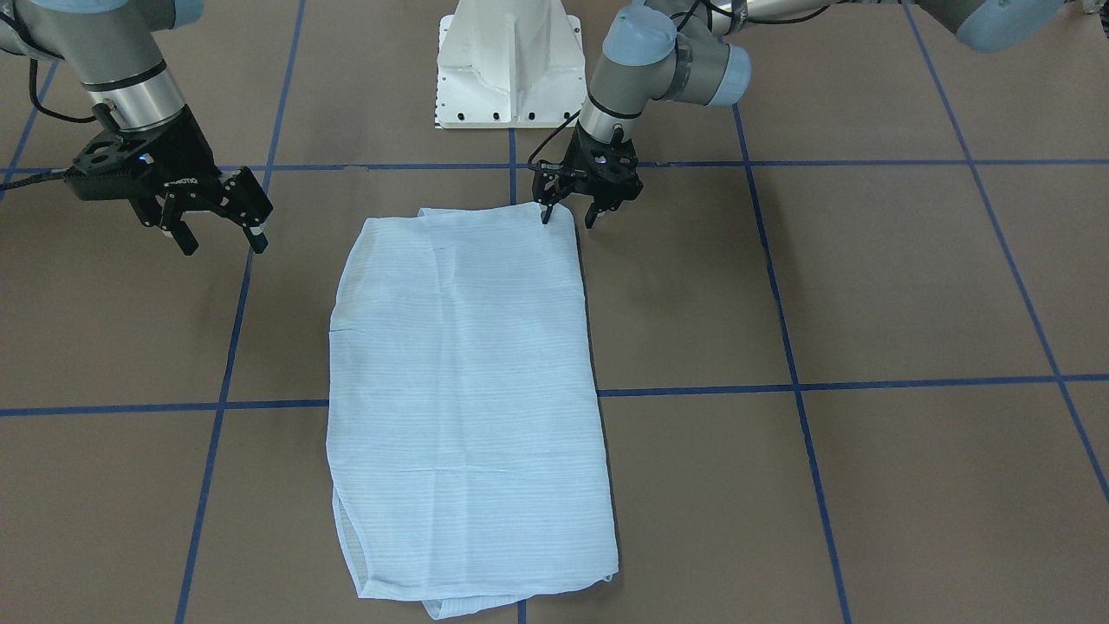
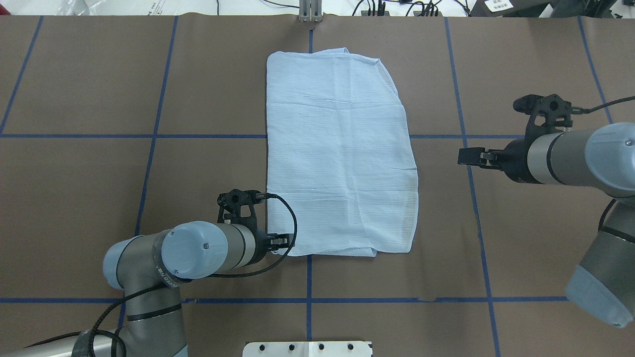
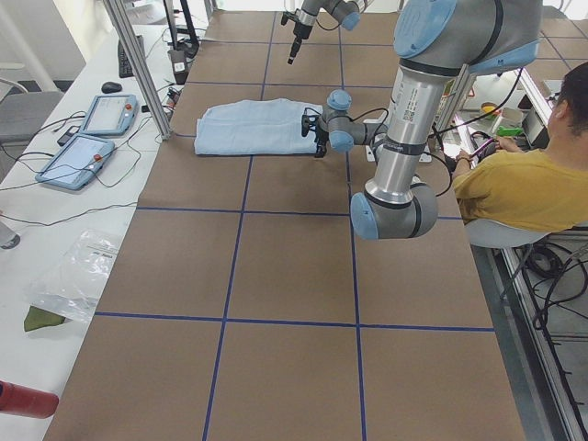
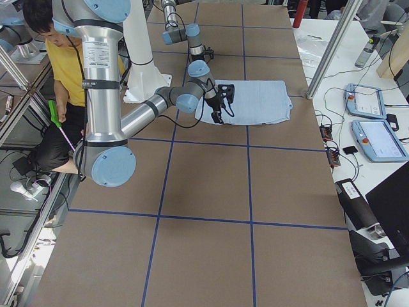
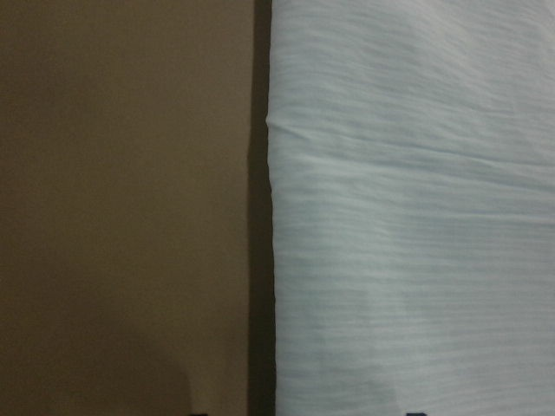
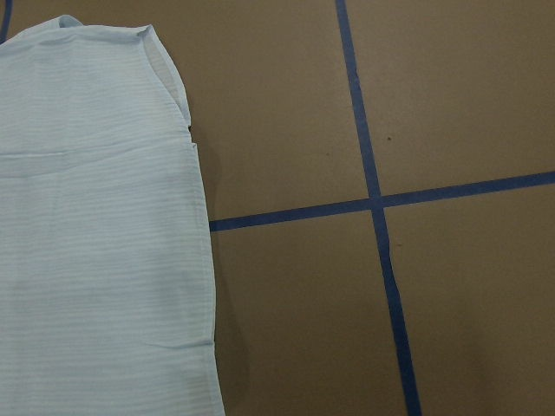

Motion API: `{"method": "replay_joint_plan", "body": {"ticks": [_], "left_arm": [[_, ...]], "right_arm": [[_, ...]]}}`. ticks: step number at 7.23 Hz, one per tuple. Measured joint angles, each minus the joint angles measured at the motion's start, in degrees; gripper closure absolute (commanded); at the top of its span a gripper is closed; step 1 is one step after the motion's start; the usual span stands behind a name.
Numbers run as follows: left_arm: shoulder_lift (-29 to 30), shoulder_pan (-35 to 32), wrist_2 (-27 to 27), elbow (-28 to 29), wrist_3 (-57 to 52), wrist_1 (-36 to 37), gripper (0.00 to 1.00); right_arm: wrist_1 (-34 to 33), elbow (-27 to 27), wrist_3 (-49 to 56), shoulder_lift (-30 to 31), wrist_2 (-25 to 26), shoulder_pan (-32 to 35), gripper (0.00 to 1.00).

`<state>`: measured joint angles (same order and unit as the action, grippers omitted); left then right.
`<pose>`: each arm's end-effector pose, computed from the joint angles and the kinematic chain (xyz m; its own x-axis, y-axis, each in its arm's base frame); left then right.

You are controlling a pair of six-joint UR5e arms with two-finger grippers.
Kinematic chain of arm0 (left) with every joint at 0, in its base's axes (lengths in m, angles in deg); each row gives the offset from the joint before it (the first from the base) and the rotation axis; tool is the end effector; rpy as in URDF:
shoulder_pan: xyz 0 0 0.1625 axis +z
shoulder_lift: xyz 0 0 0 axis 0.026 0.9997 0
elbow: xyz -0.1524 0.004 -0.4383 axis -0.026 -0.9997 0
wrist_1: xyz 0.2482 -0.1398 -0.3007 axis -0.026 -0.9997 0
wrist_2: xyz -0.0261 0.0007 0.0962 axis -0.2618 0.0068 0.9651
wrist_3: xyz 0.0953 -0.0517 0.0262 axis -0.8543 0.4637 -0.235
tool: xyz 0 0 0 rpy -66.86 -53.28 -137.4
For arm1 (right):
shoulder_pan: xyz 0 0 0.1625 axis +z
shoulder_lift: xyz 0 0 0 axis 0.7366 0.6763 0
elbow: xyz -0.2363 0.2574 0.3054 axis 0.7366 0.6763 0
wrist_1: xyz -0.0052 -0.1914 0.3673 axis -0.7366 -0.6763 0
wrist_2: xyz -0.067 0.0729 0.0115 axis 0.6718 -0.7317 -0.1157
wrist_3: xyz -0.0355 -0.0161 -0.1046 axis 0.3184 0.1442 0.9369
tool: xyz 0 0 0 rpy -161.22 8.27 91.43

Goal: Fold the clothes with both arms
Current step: 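Move the left gripper to the shirt's edge nearest the robot and press it, then move the right gripper to the shirt's near corner beside the left gripper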

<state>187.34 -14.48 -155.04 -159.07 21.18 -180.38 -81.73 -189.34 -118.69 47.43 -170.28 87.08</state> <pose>0.6063 -0.3096 0.3100 0.4831 -0.0217 -0.8753 0.2041 0.9749 0.0885 -0.3073 -0.4033 0.4074 0.5955 0.1045 0.7966 -0.3610 0.9206 0.1491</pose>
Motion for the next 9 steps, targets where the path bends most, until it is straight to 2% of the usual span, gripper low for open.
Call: {"method": "replay_joint_plan", "body": {"ticks": [2, 3, 4, 5, 7, 9], "left_arm": [[0.2, 0.9, 0.6, 0.0, 0.0, -0.1, 0.45], [0.5, 1.0, 0.8, 0.1, 0.0, -0.1, 0.60], [0.6, 1.1, 0.8, 0.1, 0.0, -0.1, 0.85], [0.8, 1.1, 0.9, 0.1, 0.0, -0.1, 1.00], [0.9, 1.0, 1.5, -0.3, 0.0, -0.1, 1.00], [0.8, 0.9, 2.4, -0.6, 0.0, -0.1, 1.00]], "right_arm": [[0.0, 0.3, 0.0, 0.0, 0.2, 0.0, 0.00], [0.0, 0.4, 0.0, 0.0, 0.2, 0.0, 0.00], [0.0, 0.5, 0.0, -0.1, 0.3, 0.0, 0.00], [0.0, 0.6, 0.0, -0.2, 0.3, 0.0, 0.00], [0.0, 0.8, -0.6, -0.3, 0.3, -0.2, 0.00], [-0.2, 0.2, -9.3, -1.3, 2.9, -3.6, 0.01]]}}
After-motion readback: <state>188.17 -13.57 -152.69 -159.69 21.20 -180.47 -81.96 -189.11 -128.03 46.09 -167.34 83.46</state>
